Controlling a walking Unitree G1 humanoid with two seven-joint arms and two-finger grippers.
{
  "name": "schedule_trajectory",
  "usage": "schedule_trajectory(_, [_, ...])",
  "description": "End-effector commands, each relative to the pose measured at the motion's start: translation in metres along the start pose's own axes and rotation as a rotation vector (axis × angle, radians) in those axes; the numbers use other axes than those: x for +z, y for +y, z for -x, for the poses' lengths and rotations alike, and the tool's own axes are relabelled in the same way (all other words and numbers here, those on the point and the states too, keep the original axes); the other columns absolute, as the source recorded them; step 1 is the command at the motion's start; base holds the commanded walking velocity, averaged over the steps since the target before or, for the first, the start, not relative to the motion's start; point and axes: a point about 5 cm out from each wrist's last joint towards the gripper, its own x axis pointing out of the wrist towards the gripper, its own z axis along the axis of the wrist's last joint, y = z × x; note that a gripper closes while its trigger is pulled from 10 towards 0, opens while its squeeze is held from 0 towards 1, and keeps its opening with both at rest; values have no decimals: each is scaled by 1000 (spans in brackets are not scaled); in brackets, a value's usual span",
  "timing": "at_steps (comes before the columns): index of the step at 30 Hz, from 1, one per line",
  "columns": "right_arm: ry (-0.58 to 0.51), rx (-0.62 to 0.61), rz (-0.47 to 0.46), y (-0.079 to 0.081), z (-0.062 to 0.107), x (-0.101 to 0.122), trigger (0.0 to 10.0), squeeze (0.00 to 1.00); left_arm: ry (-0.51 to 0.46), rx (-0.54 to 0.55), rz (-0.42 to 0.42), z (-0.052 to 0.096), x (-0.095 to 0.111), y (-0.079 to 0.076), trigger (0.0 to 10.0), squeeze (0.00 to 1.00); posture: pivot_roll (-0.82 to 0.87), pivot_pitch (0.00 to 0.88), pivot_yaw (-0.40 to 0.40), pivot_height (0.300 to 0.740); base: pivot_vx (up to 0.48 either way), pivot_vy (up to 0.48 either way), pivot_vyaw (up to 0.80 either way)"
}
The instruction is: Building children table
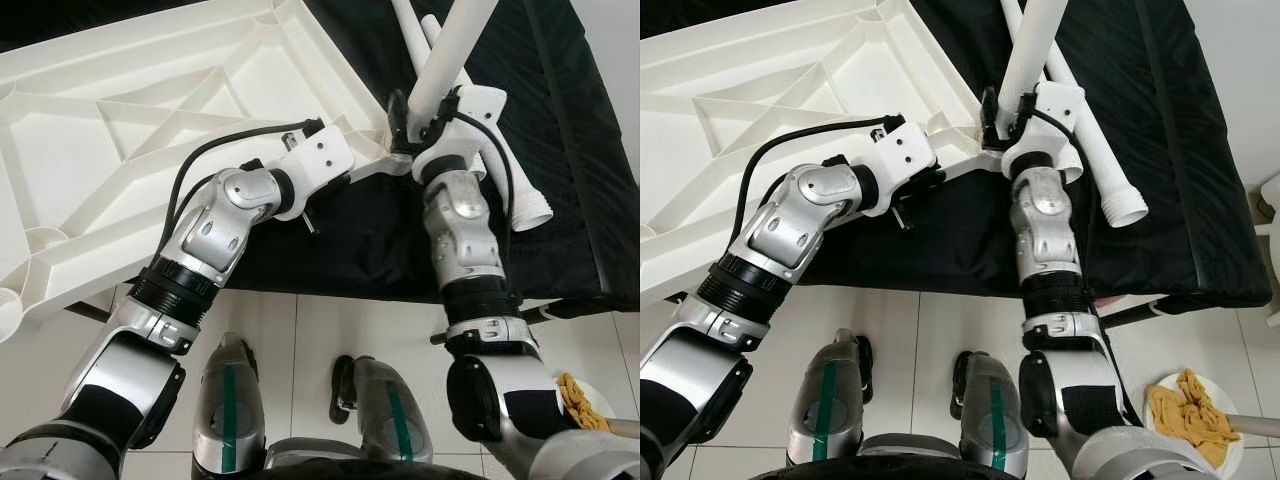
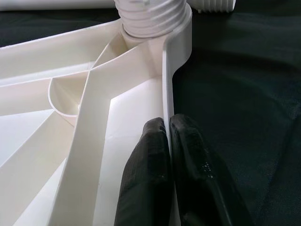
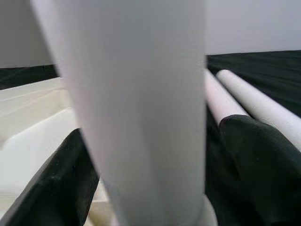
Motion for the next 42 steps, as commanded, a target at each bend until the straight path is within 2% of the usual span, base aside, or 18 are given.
schedule_trajectory(1, [8, 27, -17, -1, 2, -1, 10000, 0, -93, -2, -62, 0, 22, 1, 10000, 0, 50, 39, -69, 740, 0, 0, 0])
schedule_trajectory(6, [2, 227, 13, -6, 2, 5, 10000, 0, -92, -4, -67, 0, 22, 2, 10000, 0, 51, 34, -65, 740, 0, 0, 0])
schedule_trajectory(13, [41, 366, 79, -22, -2, 4, 10000, 0, -93, -7, -75, 0, 22, 2, 10000, 0, 58, 20, -69, 740, 0, 0, 0])
schedule_trajectory(29, [90, 495, 110, -26, -11, -1, 10000, 0, -94, -14, -81, -1, 22, 0, 10000, 0, 66, 2, -64, 740, 0, 0, 0])
schedule_trajectory(42, [71, 507, 123, -28, -17, 4, 10000, 0, -30, -33, -106, -4, 12, -7, 10000, 0, 67, 9, -57, 740, 0, 0, 0])
